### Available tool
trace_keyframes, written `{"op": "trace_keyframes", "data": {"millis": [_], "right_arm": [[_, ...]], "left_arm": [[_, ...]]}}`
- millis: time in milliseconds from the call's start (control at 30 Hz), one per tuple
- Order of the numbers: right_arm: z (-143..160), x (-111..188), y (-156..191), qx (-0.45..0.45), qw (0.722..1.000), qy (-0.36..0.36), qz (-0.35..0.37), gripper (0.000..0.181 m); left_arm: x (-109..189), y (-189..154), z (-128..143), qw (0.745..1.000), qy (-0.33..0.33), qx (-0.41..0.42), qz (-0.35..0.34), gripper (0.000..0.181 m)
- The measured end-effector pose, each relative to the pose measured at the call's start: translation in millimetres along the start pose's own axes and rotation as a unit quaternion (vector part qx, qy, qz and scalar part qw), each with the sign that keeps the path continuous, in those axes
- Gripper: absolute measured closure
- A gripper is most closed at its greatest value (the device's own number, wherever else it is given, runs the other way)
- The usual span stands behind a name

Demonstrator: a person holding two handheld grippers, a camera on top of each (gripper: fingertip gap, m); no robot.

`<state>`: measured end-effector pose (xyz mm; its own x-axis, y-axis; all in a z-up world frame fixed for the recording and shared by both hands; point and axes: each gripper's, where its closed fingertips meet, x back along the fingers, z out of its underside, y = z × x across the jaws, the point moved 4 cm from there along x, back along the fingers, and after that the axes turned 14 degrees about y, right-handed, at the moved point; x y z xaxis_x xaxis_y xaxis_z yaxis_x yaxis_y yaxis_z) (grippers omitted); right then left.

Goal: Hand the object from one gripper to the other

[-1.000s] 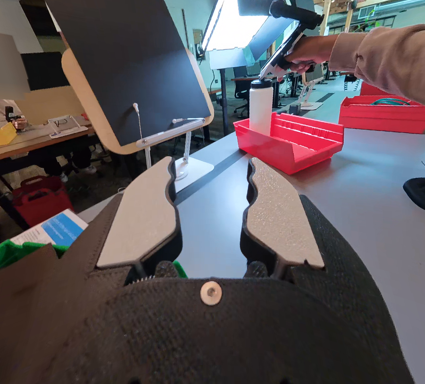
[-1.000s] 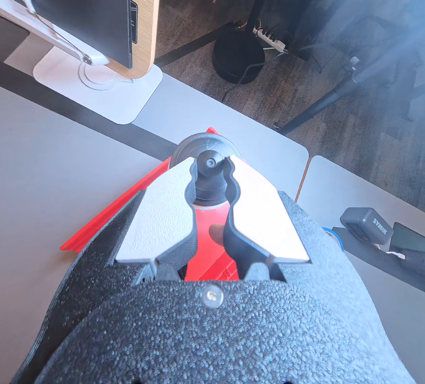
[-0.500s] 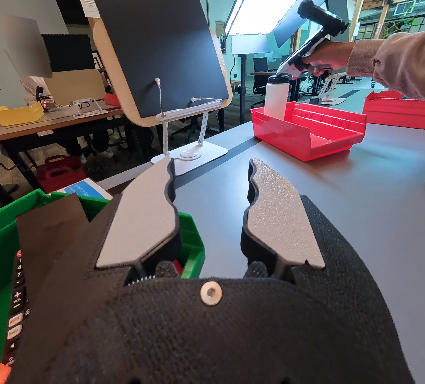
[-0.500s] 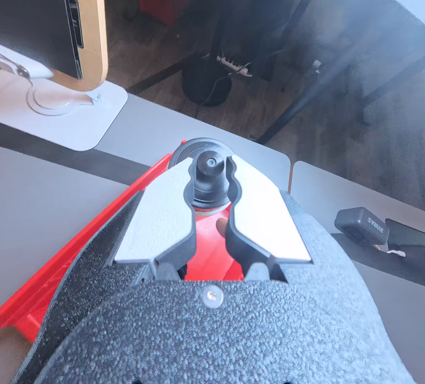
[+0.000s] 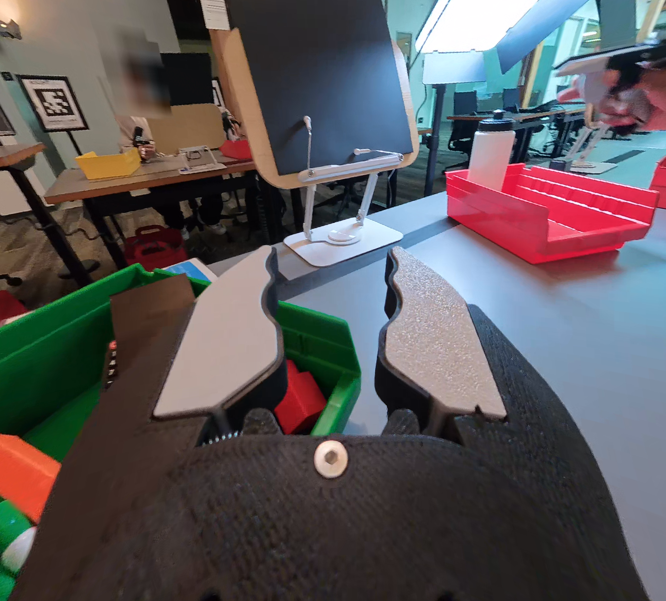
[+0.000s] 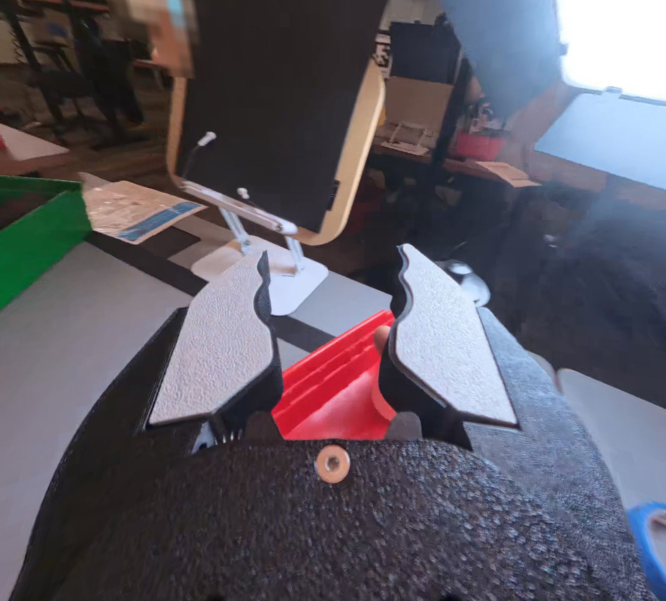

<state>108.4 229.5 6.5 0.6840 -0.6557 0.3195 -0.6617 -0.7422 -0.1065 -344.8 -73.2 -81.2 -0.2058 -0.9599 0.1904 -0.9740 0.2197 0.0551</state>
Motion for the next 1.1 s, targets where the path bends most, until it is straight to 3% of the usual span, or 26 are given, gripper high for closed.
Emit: {"op": "trace_keyframes", "data": {"millis": [133, 233, 367, 533, 700, 800, 933, 1033, 1100], "right_arm": [[37.6, 41.6, 83.6, -0.077, 0.983, -0.038, -0.159, 0.131], [74.4, 62.9, 129.2, -0.100, 0.970, -0.029, -0.221, 0.138], [107.1, 78.0, 163.6, -0.090, 0.963, -0.022, -0.254, 0.144], [122.3, 69.6, 176.8, -0.068, 0.964, -0.018, -0.255, 0.149], [136.6, 60.8, 186.2, -0.058, 0.963, 0.013, -0.264, 0.150], [147.2, 58.1, 187.1, -0.049, 0.964, 0.029, -0.260, 0.151], [155.3, 56.0, 184.8, -0.071, 0.960, 0.044, -0.267, 0.152], [161.3, 52.4, 183.4, -0.089, 0.957, 0.062, -0.269, 0.153], [164.4, 51.5, 183.7, -0.093, 0.956, 0.071, -0.271, 0.153]], "left_arm": [[24.4, 28.9, -15.7, 0.998, -0.024, 0.005, -0.057, 0.127], [45.8, 56.5, -30.5, 0.995, -0.034, 0.011, -0.089, 0.132], [42.1, 91.0, -31.4, 0.994, 0.071, 0.022, -0.086, 0.128], [1.2, 118.1, -3.4, 0.965, 0.245, 0.041, -0.082, 0.123], [-48.5, 108.9, 38.8, 0.926, 0.371, 0.026, -0.070, 0.124], [-68.8, 107.7, 65.2, 0.890, 0.445, 0.005, -0.097, 0.126], [-82.3, 116.4, 81.1, 0.857, 0.499, 0.027, -0.128, 0.124], [-85.7, 120.4, 80.2, 0.847, 0.513, 0.043, -0.136, 0.124], [-86.2, 118.0, 76.4, 0.845, 0.517, 0.032, -0.129, 0.134]]}}
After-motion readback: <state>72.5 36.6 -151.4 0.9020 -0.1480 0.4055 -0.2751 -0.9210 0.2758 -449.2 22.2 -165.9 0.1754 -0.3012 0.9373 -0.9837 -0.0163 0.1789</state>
